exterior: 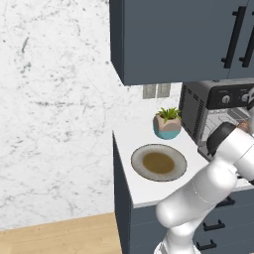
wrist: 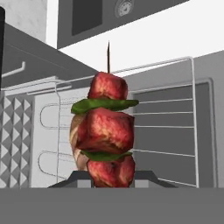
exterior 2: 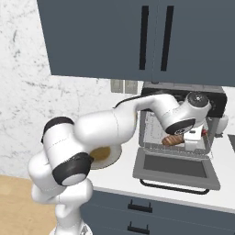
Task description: Pick up the kebab skewer and baguette bread, and place them inside the toaster oven. Close the toaster oven door and start by setting the timer.
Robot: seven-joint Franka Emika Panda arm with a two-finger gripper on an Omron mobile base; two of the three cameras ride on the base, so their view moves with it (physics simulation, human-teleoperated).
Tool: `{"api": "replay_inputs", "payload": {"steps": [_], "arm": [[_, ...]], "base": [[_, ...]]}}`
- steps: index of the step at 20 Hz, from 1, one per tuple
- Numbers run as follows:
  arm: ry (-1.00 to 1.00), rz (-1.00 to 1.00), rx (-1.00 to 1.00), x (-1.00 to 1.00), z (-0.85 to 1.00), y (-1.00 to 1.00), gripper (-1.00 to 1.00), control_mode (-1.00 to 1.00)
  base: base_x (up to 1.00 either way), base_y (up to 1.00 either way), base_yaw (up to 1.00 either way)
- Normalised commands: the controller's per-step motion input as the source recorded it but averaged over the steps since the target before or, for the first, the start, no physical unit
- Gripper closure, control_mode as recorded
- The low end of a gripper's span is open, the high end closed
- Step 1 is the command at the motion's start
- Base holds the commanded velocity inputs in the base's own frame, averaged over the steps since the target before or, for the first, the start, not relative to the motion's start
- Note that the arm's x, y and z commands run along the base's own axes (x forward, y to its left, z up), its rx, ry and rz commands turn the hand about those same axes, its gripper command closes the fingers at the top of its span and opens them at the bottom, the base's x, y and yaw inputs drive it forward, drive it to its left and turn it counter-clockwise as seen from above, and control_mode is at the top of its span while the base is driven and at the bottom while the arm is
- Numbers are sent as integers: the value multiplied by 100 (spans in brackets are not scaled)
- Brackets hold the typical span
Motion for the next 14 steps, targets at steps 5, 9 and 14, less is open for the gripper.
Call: {"api": "replay_inputs", "payload": {"steps": [5, 9, 14], "arm": [[0, 0, 0, 12, -17, -25, 100, -100], [0, 0, 0, 19, -16, -16, 100, -100], [1, 0, 0, 33, 0, -5, 100, -100]], "base": [[0, 0, 0], [0, 0, 0], [0, 0, 0]]}}
